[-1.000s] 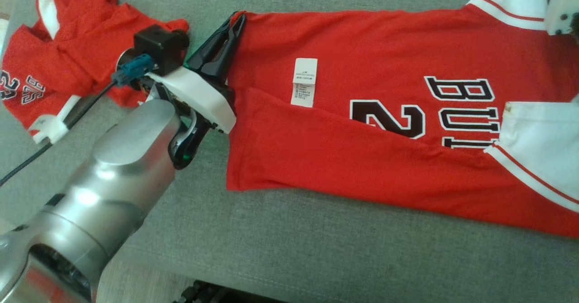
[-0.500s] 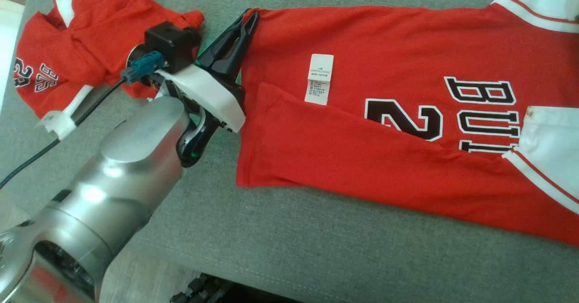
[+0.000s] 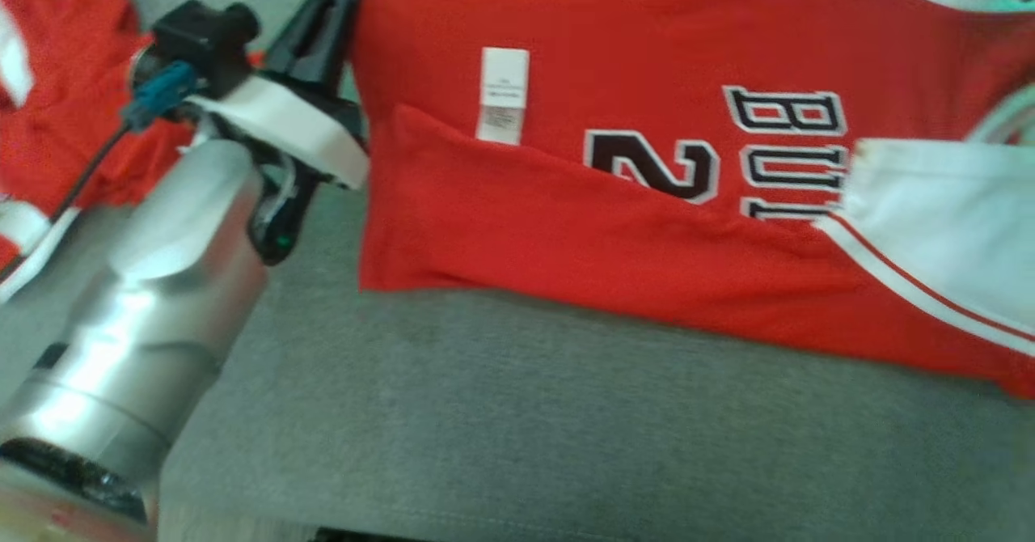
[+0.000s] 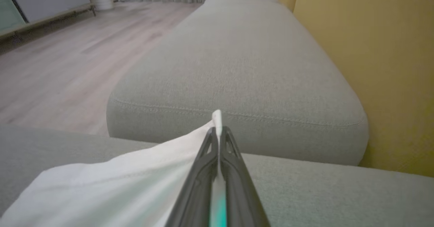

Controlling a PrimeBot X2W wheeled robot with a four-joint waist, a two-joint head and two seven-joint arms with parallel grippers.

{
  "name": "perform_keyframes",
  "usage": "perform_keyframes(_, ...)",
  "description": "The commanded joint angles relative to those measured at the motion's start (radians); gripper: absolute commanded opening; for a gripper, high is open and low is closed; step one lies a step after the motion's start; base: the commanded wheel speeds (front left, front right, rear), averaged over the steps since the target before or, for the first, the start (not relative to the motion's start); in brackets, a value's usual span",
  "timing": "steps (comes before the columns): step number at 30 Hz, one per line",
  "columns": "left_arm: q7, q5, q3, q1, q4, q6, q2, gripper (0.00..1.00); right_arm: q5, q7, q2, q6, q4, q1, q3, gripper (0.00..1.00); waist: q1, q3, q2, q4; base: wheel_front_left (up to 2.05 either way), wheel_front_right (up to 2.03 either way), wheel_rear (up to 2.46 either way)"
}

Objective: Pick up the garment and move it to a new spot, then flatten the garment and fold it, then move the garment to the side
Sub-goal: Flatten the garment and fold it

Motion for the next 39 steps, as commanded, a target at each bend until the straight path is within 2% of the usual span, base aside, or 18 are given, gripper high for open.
perform_keyframes(1,-0.009,0.048,0.088,0.008,-0.018,0.011,0.063,0.00,0.030,-0.033,0.028,-0.001,-0.048,0.018,0.009,0.00,0.0000,-0.031,-0.0001,-0.068,0.00,0.00,0.00)
perform_keyframes(5,-0.009,0.124,0.172,0.053,-0.005,0.011,0.087,0.00,0.106,-0.061,0.057,-0.001,-0.119,0.081,0.035,0.00,0.0000,-0.056,-0.0001,-0.133,0.00,0.00,0.00)
perform_keyframes(10,-0.009,0.201,0.259,0.126,0.009,0.015,0.109,0.00,0.240,-0.073,0.074,-0.001,-0.274,0.199,0.095,0.00,0.0000,-0.096,-0.0001,-0.192,0.00,0.00,0.00)
perform_keyframes(14,-0.009,0.257,0.326,0.206,-0.003,0.017,0.111,0.00,0.359,-0.075,0.066,-0.001,-0.429,0.339,0.135,0.00,0.0000,-0.129,-0.0001,-0.220,0.00,0.00,0.00)
perform_keyframes(15,-0.009,0.257,0.326,0.206,-0.003,0.017,0.111,0.00,0.359,-0.075,0.066,-0.001,-0.429,0.339,0.135,0.00,0.0000,-0.129,-0.0001,-0.220,0.00,0.00,0.00)
perform_keyframes(22,-0.009,0.345,0.429,0.358,-0.018,0.017,0.107,0.00,0.493,-0.076,0.047,-0.001,-0.659,0.623,0.157,0.00,0.0000,-0.181,-0.0001,-0.255,0.00,0.00,0.00)
perform_keyframes(26,-0.009,0.375,0.472,0.437,-0.013,0.014,0.085,0.00,0.536,-0.070,0.054,-0.001,-0.703,0.743,0.163,0.00,0.0000,-0.202,-0.0001,-0.268,0.00,0.00,0.00)
perform_keyframes(31,-0.010,0.400,0.523,0.507,-0.007,0.009,0.049,0.00,0.558,-0.041,0.068,-0.001,-0.689,0.815,0.158,0.00,0.0000,-0.218,-0.0001,-0.269,0.00,0.00,0.00)
perform_keyframes(32,-0.010,0.403,0.536,0.518,-0.007,0.009,0.038,0.29,0.556,-0.040,0.070,-0.001,-0.679,0.822,0.151,0.00,0.0000,-0.222,-0.0001,-0.267,0.00,0.00,0.00)
perform_keyframes(33,-0.010,0.410,0.551,0.528,-0.014,0.009,0.031,1.00,0.552,-0.042,0.072,-0.001,-0.672,0.826,0.144,0.71,0.0000,-0.227,-0.0001,-0.265,0.00,0.00,0.00)
perform_keyframes(34,-0.010,0.418,0.568,0.538,-0.022,0.012,0.023,1.00,0.547,-0.043,0.075,-0.001,-0.664,0.830,0.140,1.00,0.0000,-0.232,-0.0001,-0.262,0.00,0.00,0.00)
perform_keyframes(39,-0.010,0.472,0.670,0.611,-0.107,0.053,-0.025,1.00,0.475,-0.067,0.091,-0.001,-0.642,0.828,0.090,1.00,0.0000,-0.265,-0.0001,-0.254,0.00,0.00,0.00)
